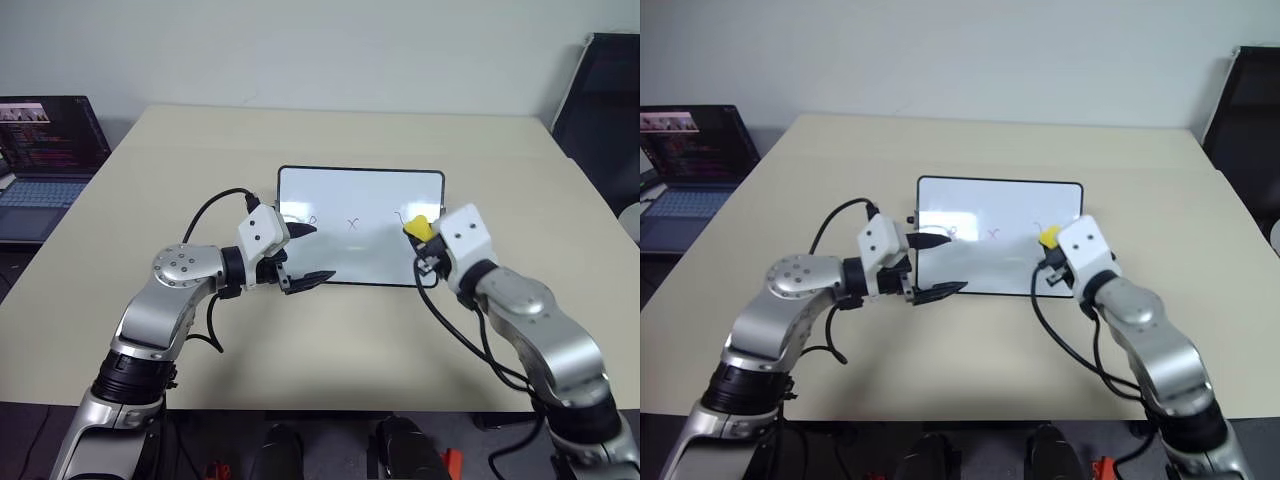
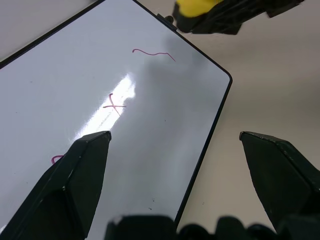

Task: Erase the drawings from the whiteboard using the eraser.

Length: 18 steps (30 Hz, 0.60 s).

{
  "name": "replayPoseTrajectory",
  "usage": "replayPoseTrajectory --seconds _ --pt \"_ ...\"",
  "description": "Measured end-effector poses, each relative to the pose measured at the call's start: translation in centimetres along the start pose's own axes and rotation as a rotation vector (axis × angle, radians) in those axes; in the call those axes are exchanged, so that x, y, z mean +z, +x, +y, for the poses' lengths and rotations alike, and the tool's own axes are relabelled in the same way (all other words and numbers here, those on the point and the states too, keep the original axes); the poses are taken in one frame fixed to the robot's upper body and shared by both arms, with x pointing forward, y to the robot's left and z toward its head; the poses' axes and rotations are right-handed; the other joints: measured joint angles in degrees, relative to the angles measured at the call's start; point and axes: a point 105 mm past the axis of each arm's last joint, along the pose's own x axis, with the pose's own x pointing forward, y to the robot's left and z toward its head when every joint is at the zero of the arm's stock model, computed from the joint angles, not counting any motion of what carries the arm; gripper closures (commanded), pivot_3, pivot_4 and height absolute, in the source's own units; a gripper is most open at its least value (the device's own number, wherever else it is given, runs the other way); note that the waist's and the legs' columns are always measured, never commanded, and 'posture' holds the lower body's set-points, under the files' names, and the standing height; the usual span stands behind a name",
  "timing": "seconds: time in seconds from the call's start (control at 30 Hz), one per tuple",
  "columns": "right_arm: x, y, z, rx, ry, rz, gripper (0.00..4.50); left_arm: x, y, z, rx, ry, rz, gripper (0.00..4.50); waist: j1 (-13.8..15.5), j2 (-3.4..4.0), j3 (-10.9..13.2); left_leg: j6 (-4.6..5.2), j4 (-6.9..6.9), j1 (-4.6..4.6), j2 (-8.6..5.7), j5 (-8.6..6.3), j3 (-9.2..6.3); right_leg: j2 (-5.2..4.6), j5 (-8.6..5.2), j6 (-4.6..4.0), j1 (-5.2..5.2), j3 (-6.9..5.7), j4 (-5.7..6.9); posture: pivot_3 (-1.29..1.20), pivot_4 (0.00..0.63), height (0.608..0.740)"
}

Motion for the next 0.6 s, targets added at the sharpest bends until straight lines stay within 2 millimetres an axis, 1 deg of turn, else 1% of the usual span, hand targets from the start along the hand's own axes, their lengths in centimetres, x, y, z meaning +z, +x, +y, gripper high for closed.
replayPoseTrajectory --seconds 0.03,0.1,0.2,0.3,0.4,0.47,0.6 --pt "0.0 0.9 -0.4 -0.013 -0.031 0.005 3.39 -0.3 0.0 -0.1 -0.004 -0.005 0.002 0.00 0.0 0.00 0.0 0.00 -0.02 -0.06 0.00 0.00 0.00 0.00 0.01 0.02 -0.05 0.00 0.00 0.00 0.150 0.740" --pt "0.2 1.9 -0.9 -0.028 -0.070 0.004 3.39 -0.8 -0.1 -0.1 -0.003 -0.015 0.009 0.00 0.0 0.00 0.0 0.00 -0.08 -0.15 0.00 0.00 -0.05 0.01 0.13 0.24 -0.13 -0.02 0.00 0.00 0.150 0.740" --pt "0.4 3.7 -1.0 -0.028 -0.092 0.008 3.39 -0.8 -0.2 -0.3 -0.013 -0.007 0.002 0.00 0.0 0.01 0.0 0.00 -0.21 -0.16 0.00 0.00 -0.05 0.02 0.18 0.26 -0.19 -0.04 -0.01 0.00 0.150 0.740" --pt "0.8 4.6 -0.8 -0.012 -0.105 -0.011 3.39 -0.7 -0.2 -0.3 -0.018 0.004 -0.004 0.00 0.0 0.01 0.0 0.00 -0.25 -0.16 0.00 0.00 -0.08 0.02 0.25 0.13 -0.19 -0.07 -0.01 0.00 0.150 0.740" --pt "0.7 4.9 -0.8 0.004 -0.134 -0.011 3.39 -0.7 -0.2 -0.3 -0.019 0.011 -0.009 0.00 0.0 0.01 0.0 0.01 -0.24 -0.12 0.00 0.00 -0.08 0.02 0.25 0.15 -0.18 -0.07 0.02 0.00 0.150 0.740" --pt "0.6 5.0 -0.7 0.013 -0.134 -0.005 3.39 -0.7 -0.2 -0.3 -0.018 0.013 -0.012 0.00 0.0 0.01 0.0 0.03 -0.21 -0.10 0.00 0.02 -0.08 0.03 0.15 0.30 -0.17 -0.07 0.05 0.00 0.150 0.740" --pt "-0.4 4.5 -0.7 0.024 -0.120 0.015 3.39 -0.3 -0.1 -0.2 -0.021 0.015 -0.023 0.00 0.1 0.00 0.0 0.07 -0.10 -0.08 0.00 0.04 -0.12 0.04 0.11 0.22 -0.07 -0.07 0.07 0.00 0.150 0.740"
